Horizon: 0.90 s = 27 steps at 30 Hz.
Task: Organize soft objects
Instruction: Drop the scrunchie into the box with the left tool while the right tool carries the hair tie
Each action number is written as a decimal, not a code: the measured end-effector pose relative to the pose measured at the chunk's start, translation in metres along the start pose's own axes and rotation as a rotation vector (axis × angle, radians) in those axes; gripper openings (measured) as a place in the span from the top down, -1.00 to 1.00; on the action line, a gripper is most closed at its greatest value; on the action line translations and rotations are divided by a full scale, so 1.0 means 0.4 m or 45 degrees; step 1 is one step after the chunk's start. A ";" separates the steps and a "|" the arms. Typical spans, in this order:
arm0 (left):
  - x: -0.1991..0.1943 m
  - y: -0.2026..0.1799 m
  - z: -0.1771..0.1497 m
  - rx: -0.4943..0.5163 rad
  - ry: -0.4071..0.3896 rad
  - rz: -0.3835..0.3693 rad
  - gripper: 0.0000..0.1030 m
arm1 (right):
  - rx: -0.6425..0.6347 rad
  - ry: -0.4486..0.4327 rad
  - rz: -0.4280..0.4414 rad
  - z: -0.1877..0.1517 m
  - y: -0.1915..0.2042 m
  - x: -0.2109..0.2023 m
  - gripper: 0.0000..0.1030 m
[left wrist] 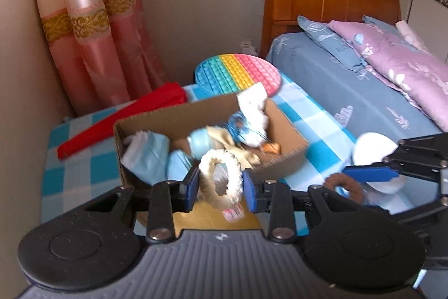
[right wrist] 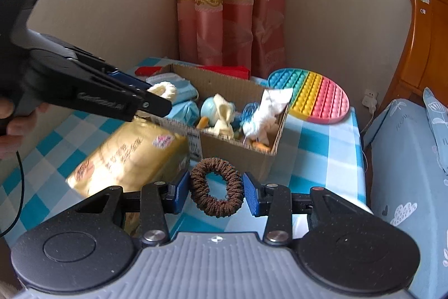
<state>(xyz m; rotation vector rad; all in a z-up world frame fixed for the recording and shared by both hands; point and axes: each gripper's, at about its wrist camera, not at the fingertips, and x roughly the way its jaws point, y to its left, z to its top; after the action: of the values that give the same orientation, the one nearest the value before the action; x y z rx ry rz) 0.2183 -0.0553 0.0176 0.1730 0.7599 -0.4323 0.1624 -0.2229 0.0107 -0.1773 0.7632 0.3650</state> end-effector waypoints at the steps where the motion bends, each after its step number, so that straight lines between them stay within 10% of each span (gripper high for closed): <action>1: 0.011 0.007 0.010 0.004 0.003 0.011 0.37 | -0.001 -0.006 -0.004 0.009 -0.003 0.004 0.09; 11: 0.113 0.056 0.066 -0.010 0.040 0.078 0.31 | -0.014 -0.022 -0.029 0.071 -0.013 0.037 0.09; 13: 0.129 0.067 0.070 -0.031 0.033 0.083 0.12 | -0.014 -0.023 -0.032 0.076 -0.011 0.041 0.09; 15: 0.138 0.079 0.074 -0.062 0.032 0.099 -0.62 | -0.016 -0.023 -0.036 0.082 -0.009 0.046 0.09; 17: 0.129 0.087 0.070 -0.082 -0.005 0.130 -0.86 | -0.025 -0.027 -0.045 0.087 -0.010 0.051 0.09; 27: -0.017 0.088 -0.022 -0.101 -0.124 0.223 -0.98 | 0.008 -0.027 -0.066 0.143 -0.039 0.104 0.09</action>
<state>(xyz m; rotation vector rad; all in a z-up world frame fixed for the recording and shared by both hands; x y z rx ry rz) 0.2238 -0.0187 0.0159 0.1418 0.6590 -0.2420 0.2326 -0.2102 0.0227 -0.1868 0.7376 0.3153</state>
